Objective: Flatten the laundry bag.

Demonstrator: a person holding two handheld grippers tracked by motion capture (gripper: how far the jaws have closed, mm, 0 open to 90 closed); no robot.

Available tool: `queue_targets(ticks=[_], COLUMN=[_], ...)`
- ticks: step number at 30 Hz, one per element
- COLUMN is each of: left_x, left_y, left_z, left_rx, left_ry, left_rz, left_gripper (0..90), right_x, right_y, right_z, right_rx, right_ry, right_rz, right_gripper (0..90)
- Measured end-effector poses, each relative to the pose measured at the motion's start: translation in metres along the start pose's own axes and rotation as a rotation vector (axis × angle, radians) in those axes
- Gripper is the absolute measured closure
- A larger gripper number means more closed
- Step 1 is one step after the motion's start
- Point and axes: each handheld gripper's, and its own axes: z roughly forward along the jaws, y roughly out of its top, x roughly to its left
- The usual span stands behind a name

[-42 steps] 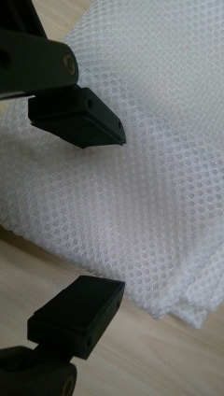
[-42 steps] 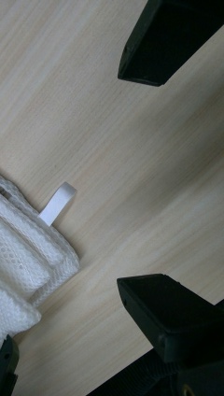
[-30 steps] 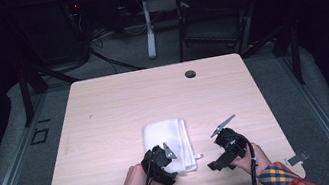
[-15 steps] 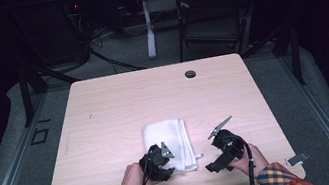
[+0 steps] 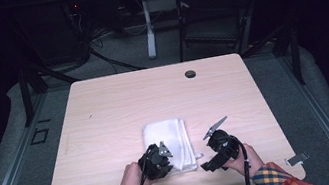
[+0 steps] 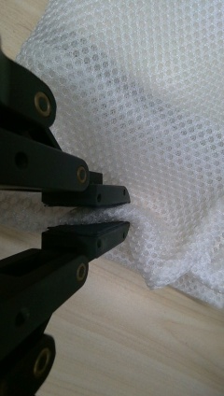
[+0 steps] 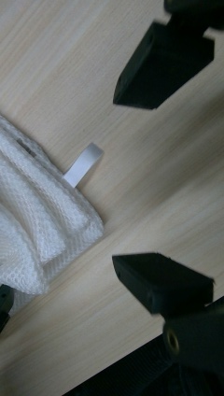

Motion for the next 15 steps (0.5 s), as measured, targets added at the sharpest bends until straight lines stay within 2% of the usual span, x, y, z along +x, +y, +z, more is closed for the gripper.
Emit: queue_targets(ticks=[2,8,10,15], left_x=[0.001,0.003,0.003,0.004], left_y=[0.000,-0.001,-0.002,-0.002], left_z=[0.000,-0.002,-0.003,-0.004], left_rx=[-0.005,-0.020,-0.022,-0.028], left_ry=[-0.003,-0.016,-0.020,-0.022], left_rz=[-0.004,-0.007,-0.009,-0.010], left_gripper=[83.3,84.3,84.4,84.5], right_x=[0.002,0.007,0.010,0.016], right_y=[0.002,0.009,0.011,0.018], right_z=[0.001,0.006,0.009,0.015], right_rx=[-0.014,-0.027,-0.040,-0.045], right_ry=[-0.001,-0.007,-0.013,-0.010], right_rz=[0.001,-0.024,-0.034,-0.062], right_gripper=[30.8,63.8,71.3,82.3])
